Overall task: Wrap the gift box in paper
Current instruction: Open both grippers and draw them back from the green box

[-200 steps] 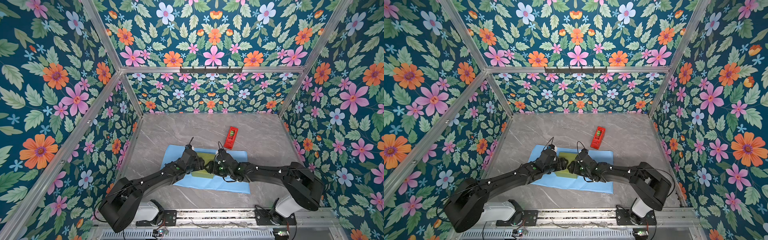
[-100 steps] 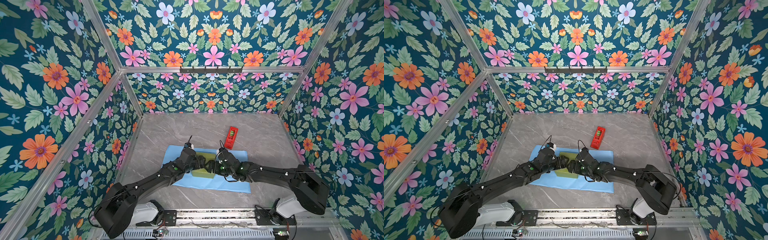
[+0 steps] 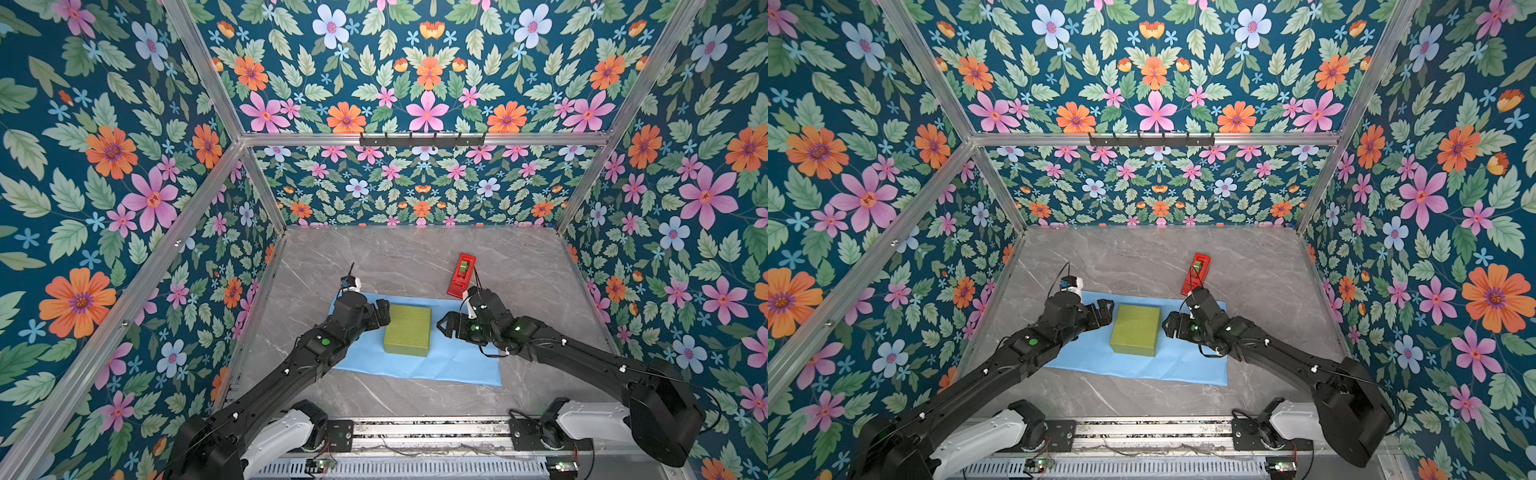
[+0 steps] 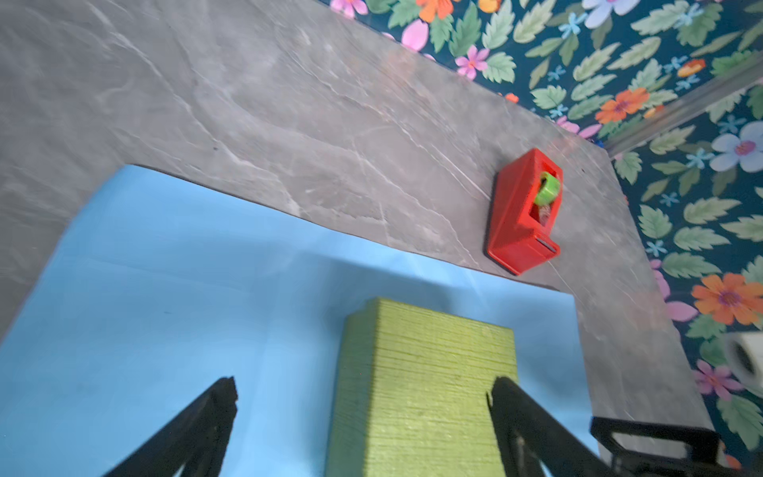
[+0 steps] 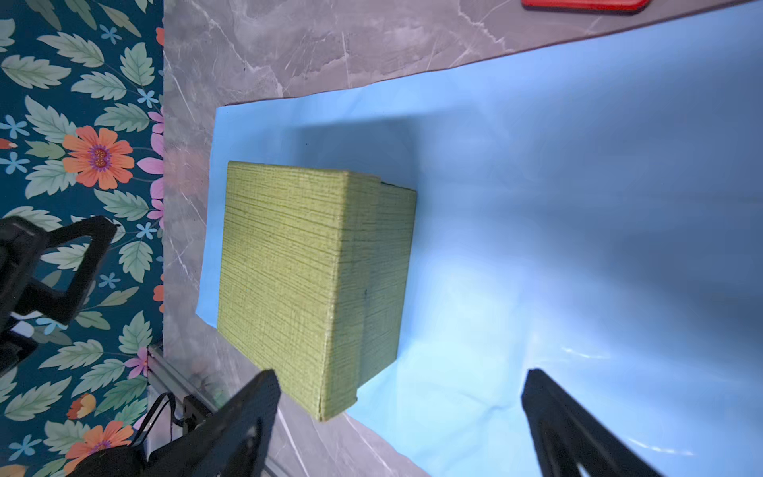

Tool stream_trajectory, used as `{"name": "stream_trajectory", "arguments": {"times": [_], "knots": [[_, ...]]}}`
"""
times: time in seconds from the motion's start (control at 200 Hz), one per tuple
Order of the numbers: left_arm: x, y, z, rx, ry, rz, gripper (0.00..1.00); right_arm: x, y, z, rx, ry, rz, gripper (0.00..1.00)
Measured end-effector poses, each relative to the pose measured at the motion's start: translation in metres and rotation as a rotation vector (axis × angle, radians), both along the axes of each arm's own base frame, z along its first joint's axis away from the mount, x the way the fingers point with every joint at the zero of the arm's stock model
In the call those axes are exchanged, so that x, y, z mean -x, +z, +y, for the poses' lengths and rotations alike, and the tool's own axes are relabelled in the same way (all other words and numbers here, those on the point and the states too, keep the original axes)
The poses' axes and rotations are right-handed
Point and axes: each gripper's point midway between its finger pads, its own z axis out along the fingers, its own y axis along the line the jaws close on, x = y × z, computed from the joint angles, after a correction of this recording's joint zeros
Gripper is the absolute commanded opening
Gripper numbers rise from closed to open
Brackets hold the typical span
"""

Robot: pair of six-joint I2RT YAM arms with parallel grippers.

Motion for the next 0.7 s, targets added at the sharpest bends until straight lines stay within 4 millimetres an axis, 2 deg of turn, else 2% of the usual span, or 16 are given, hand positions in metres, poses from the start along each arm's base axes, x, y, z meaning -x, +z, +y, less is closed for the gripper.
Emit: {"name": "stream_trajectory", "arguments": {"times": [0.12,0.23,0.325,0.475,0.62,0.7], "knots": [[-0.008,-0.013,0.029,0.021,0.078,0.036,0.95,0.000,-0.013,-0.015,-0.007,-0.001,0.057,0.92],[-0.011,-0.042,0.045,0.062,0.122,0.118,0.94,0.010,-0.032,-0.020,-0.015,0.013,0.115,0.92],[-0.011,-0.066,0.046,0.099,0.126,0.203,0.92,0.012,-0.045,-0.020,-0.026,0.022,0.149,0.90],[-0.014,-0.087,0.042,0.121,0.107,0.274,0.91,0.010,-0.063,-0.020,-0.061,0.024,0.199,0.88],[-0.016,-0.099,0.040,0.127,0.098,0.302,0.91,0.005,-0.067,-0.008,-0.106,0.060,0.205,0.86],[-0.015,-0.108,0.046,0.124,0.115,0.321,0.91,0.002,-0.067,-0.002,-0.136,0.079,0.199,0.86]]}}
